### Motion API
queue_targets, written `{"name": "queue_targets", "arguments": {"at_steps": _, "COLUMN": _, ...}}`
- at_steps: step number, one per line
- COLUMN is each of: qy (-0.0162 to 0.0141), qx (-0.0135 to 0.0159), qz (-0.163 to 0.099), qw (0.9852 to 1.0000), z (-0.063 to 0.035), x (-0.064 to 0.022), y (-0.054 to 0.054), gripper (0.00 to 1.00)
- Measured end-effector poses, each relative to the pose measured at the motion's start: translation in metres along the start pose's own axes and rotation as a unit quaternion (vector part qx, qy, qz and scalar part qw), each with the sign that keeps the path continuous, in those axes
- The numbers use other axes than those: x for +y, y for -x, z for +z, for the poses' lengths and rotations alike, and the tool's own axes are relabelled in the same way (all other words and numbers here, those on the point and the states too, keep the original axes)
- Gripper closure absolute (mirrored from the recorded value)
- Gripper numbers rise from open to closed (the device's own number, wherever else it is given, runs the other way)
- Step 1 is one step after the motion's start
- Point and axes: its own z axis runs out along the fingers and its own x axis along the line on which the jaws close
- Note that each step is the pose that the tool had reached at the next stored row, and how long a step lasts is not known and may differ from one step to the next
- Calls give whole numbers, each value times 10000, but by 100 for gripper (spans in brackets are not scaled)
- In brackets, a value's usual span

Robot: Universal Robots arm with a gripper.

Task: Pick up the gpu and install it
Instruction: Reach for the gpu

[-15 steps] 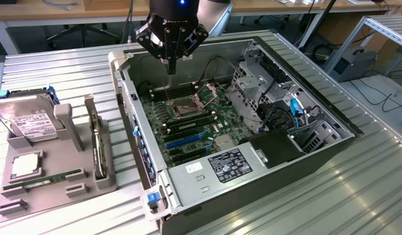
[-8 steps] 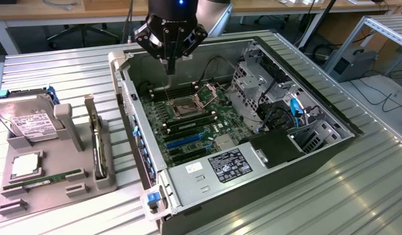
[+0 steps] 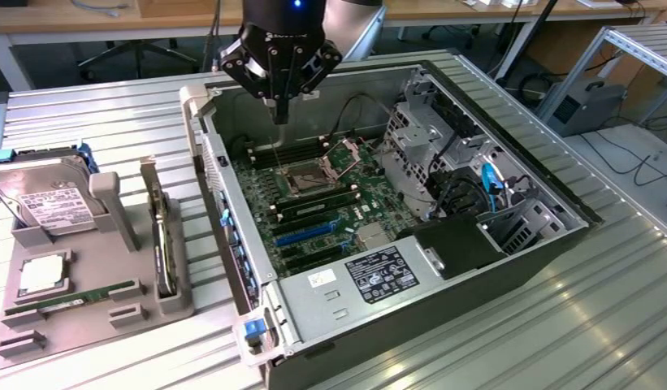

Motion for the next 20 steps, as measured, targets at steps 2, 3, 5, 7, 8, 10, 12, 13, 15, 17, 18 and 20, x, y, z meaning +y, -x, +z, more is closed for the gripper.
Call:
{"name": "queue_targets", "arguments": {"at_steps": 2, "qy": 0, "qx": 0, "qz": 0, "qw": 10000, "z": 0, "x": -1, "y": -7, "gripper": 89}}
{"name": "queue_targets", "arguments": {"at_steps": 3, "qy": 0, "qx": 0, "qz": 0, "qw": 10000, "z": 0, "x": -1, "y": -10, "gripper": 89}}
{"name": "queue_targets", "arguments": {"at_steps": 5, "qy": 0, "qx": 0, "qz": 0, "qw": 10000, "z": -1, "x": -1, "y": -16, "gripper": 89}}
{"name": "queue_targets", "arguments": {"at_steps": 7, "qy": 0, "qx": 0, "qz": 0, "qw": 10000, "z": -1, "x": -2, "y": -24, "gripper": 89}}
{"name": "queue_targets", "arguments": {"at_steps": 8, "qy": 0, "qx": 0, "qz": 0, "qw": 10000, "z": -1, "x": -2, "y": -29, "gripper": 89}}
{"name": "queue_targets", "arguments": {"at_steps": 10, "qy": 0, "qx": 0, "qz": 0, "qw": 10000, "z": -1, "x": -3, "y": -35, "gripper": 89}}
{"name": "queue_targets", "arguments": {"at_steps": 12, "qy": 0, "qx": 0, "qz": 0, "qw": 10000, "z": -1, "x": -3, "y": -42, "gripper": 89}}
{"name": "queue_targets", "arguments": {"at_steps": 13, "qy": 0, "qx": 0, "qz": 0, "qw": 10000, "z": -1, "x": -4, "y": -45, "gripper": 89}}
{"name": "queue_targets", "arguments": {"at_steps": 15, "qy": 0, "qx": 0, "qz": 0, "qw": 10000, "z": -2, "x": -4, "y": -53, "gripper": 89}}
{"name": "queue_targets", "arguments": {"at_steps": 17, "qy": 0, "qx": 0, "qz": 0, "qw": 10000, "z": -2, "x": -5, "y": -61, "gripper": 89}}
{"name": "queue_targets", "arguments": {"at_steps": 18, "qy": 0, "qx": 0, "qz": 0, "qw": 10000, "z": -2, "x": -5, "y": -65, "gripper": 89}}
{"name": "queue_targets", "arguments": {"at_steps": 20, "qy": 0, "qx": 0, "qz": 0, "qw": 10000, "z": -2, "x": -6, "y": -74, "gripper": 89}}
